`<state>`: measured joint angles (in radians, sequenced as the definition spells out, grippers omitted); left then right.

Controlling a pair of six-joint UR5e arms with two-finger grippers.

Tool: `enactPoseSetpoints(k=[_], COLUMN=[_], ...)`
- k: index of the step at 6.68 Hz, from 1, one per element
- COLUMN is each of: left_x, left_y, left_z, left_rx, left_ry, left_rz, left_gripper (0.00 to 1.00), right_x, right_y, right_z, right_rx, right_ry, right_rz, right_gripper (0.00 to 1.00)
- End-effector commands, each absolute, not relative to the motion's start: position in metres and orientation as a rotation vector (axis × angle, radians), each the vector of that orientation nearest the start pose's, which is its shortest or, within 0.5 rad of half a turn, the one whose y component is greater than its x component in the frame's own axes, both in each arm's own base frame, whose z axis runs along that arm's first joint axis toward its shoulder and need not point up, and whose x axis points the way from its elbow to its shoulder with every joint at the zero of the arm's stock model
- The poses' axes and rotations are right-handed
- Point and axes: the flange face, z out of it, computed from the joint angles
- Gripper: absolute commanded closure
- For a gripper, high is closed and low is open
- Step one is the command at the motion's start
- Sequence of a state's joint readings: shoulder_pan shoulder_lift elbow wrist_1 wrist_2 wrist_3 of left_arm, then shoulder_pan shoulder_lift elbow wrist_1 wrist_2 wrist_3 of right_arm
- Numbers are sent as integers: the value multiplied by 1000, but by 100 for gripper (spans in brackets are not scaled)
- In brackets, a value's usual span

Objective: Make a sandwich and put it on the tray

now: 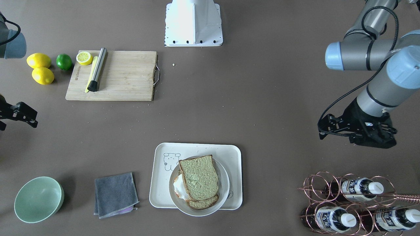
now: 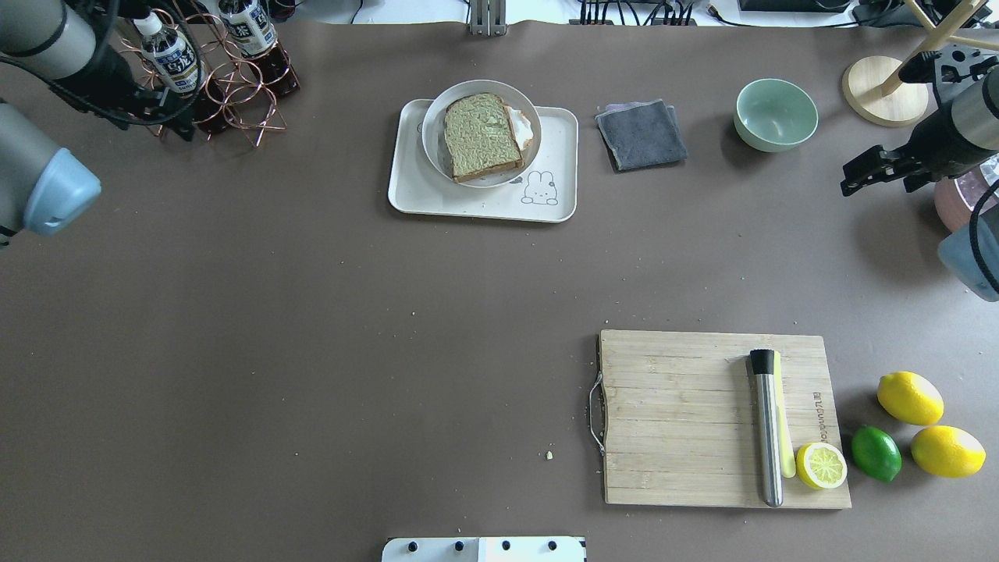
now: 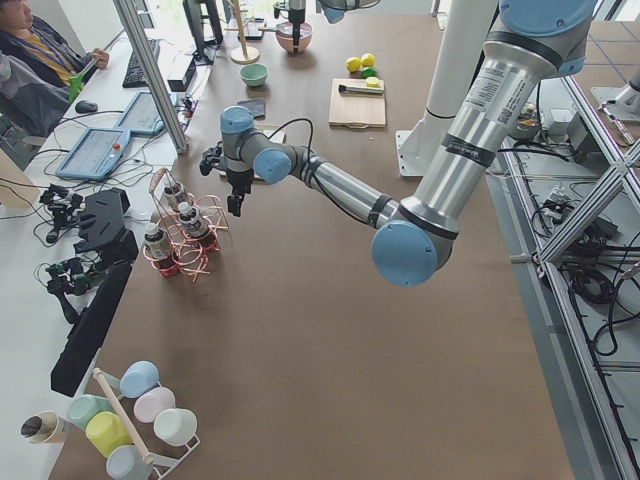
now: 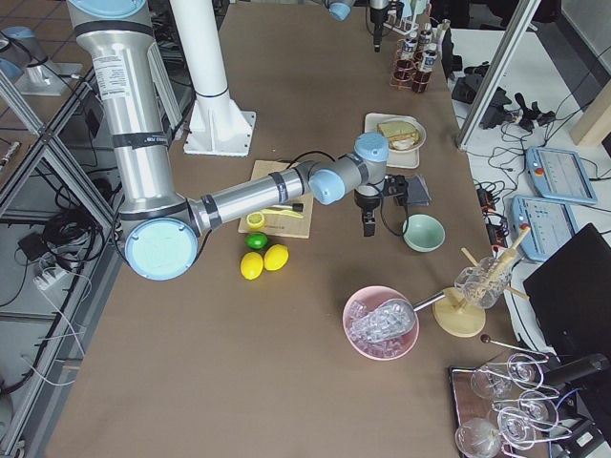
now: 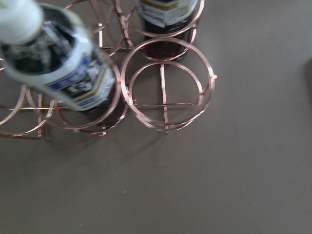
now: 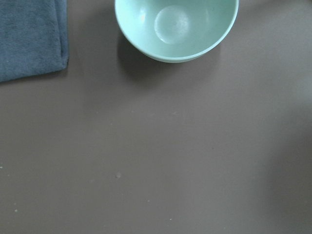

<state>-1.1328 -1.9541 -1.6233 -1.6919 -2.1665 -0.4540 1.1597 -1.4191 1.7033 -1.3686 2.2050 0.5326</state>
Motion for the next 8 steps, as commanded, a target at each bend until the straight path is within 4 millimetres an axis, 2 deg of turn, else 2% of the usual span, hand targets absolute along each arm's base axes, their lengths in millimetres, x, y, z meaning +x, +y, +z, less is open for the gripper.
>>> enactPoseSetpoints(k=[1, 2, 3, 4, 5, 8], left_x=[82, 28, -8, -20, -25, -34], left_y=[-581, -562, -534, -516, -502, -502], left_z=[504, 540, 574, 592, 598, 592], left_rx=[257, 255, 256, 232, 228, 262], left_ry=[665, 699, 699, 720, 723, 720], left_rz=[287, 315, 337, 312, 302, 293], left_gripper=[2, 2, 2, 2, 2, 2], right_x=[-93, -61, -37, -28, -27, -28], right_y=[-542, -533, -522, -514, -514, -516], right_z=[547, 579, 598, 608, 608, 605], right_rx=[162, 157, 154, 146, 147, 150], right_ry=[-722, -713, -726, -727, -724, -724], right_rz=[-105, -137, -160, -145, -145, -138], right_gripper=[0, 0, 0, 0, 0, 0])
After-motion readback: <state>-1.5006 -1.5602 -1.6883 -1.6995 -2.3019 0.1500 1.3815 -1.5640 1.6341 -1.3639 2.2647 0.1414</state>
